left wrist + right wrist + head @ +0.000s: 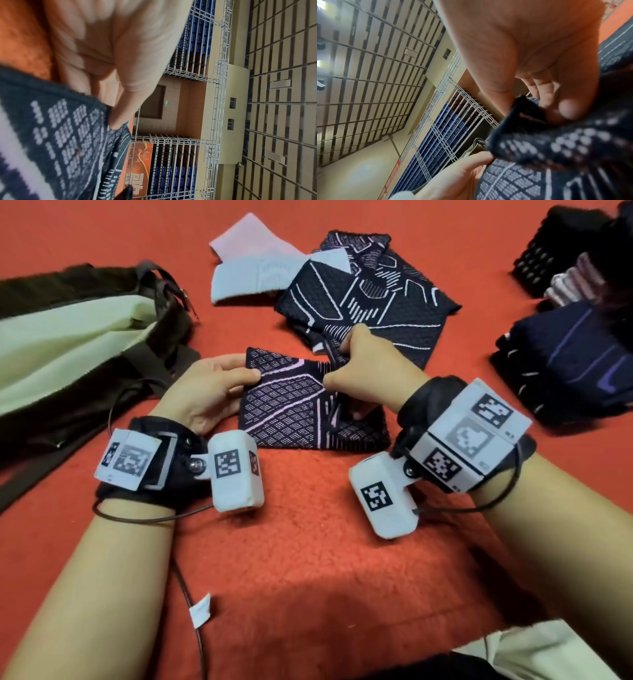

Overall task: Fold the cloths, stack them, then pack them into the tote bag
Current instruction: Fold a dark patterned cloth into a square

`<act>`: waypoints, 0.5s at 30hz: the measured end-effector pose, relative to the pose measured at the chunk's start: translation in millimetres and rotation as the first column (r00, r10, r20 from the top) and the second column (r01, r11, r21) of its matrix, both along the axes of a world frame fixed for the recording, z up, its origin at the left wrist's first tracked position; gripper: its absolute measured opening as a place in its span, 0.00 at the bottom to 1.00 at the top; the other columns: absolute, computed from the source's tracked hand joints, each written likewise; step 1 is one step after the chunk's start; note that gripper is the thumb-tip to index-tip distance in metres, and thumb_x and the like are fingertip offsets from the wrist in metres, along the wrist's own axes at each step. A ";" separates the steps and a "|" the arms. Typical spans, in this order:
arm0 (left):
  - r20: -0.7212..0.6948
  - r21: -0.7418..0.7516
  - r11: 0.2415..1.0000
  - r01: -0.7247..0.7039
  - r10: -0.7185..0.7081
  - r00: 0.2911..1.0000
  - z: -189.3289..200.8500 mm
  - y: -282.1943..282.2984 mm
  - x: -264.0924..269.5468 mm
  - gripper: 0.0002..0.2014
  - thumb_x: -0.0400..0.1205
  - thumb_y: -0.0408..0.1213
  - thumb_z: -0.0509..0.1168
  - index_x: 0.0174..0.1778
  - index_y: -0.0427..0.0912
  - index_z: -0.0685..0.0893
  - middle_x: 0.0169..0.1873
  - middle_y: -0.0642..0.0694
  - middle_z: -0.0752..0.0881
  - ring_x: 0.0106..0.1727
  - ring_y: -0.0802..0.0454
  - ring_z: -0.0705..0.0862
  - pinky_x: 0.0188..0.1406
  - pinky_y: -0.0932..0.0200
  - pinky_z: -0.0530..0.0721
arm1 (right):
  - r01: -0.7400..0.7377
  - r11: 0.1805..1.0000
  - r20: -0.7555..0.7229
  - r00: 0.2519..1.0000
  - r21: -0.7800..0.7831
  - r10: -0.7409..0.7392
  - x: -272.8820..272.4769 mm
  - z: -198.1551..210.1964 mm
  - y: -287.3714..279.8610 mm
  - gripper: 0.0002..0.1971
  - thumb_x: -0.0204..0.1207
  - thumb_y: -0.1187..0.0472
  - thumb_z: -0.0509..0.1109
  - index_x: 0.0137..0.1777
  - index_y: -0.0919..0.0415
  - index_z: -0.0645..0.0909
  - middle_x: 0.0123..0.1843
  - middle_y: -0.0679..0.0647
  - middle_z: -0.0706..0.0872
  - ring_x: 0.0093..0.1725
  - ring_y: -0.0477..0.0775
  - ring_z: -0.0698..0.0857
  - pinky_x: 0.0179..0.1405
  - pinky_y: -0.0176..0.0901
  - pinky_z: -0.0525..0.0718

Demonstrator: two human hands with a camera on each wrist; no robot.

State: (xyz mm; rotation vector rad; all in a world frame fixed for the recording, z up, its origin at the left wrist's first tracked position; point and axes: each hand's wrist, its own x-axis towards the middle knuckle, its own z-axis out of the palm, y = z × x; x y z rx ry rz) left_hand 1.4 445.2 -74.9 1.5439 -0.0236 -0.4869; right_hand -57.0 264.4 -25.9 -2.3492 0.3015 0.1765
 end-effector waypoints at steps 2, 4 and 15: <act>0.006 -0.001 1.000 0.003 -0.003 1.000 1.1 0.6 -0.7 0.12 0.82 0.23 0.58 0.45 0.42 0.84 0.31 0.52 0.90 0.33 0.62 0.87 0.35 0.68 0.87 | -0.077 0.995 -0.061 0.995 -0.063 0.073 0.0 -1.8 6.5 0.17 0.75 0.62 0.68 0.60 0.63 0.66 0.40 0.52 0.75 0.28 0.52 0.82 0.19 0.43 0.84; 0.009 -0.002 1.000 0.005 -0.005 1.000 1.2 1.0 -0.8 0.12 0.82 0.23 0.58 0.45 0.42 0.84 0.32 0.52 0.90 0.33 0.62 0.87 0.35 0.68 0.87 | -0.179 0.971 -0.114 0.980 -0.159 0.162 -1.5 -1.9 10.1 0.16 0.78 0.58 0.65 0.62 0.63 0.70 0.45 0.54 0.79 0.33 0.52 0.82 0.22 0.40 0.83; -0.011 0.021 0.999 -0.032 0.032 0.999 7.7 -1.3 -5.8 0.11 0.82 0.24 0.59 0.44 0.42 0.84 0.30 0.53 0.90 0.31 0.62 0.87 0.30 0.69 0.85 | -0.530 0.654 -0.383 0.846 -0.539 0.370 -20.2 -8.2 -9.2 0.33 0.81 0.40 0.55 0.82 0.40 0.45 0.77 0.53 0.56 0.75 0.58 0.56 0.73 0.56 0.61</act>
